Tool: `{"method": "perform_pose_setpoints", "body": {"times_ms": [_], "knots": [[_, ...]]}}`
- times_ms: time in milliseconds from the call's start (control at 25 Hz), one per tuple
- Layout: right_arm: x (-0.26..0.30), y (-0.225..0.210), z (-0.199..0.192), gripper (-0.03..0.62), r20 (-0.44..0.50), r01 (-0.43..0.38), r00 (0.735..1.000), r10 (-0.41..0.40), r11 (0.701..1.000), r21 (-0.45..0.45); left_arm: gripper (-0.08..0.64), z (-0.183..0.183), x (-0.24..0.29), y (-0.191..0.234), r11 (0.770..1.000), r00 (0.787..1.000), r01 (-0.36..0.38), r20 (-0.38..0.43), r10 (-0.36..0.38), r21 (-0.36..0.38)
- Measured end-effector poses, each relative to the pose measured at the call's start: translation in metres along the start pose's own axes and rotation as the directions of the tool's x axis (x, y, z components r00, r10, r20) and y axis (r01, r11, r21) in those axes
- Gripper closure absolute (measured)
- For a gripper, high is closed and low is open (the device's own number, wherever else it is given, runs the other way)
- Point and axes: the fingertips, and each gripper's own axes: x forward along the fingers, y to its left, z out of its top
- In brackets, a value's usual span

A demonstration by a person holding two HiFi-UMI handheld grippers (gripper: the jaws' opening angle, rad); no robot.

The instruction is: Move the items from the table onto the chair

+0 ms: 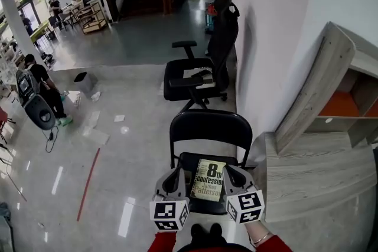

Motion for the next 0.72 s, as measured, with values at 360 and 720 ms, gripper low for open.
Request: {"method": "perform_pose_setpoints", "body": {"times_ms": [360, 720], "knots": [[0.0, 0.007, 0.009, 0.584, 0.026, -0.018, 1.0, 0.017, 1.0, 0.009, 0.551, 0.004, -0.005, 0.003, 1.0, 1.0, -0.008, 0.016, 0.008, 0.005], [-0.002, 0.013, 0.016, 0.584, 0.029, -0.03, 0.999, 0.031, 0.999, -0.015, 0.551, 0.01, -0.006, 0.001, 1.0, 1.0, -0.004, 0.025, 0.003, 0.019]]}}
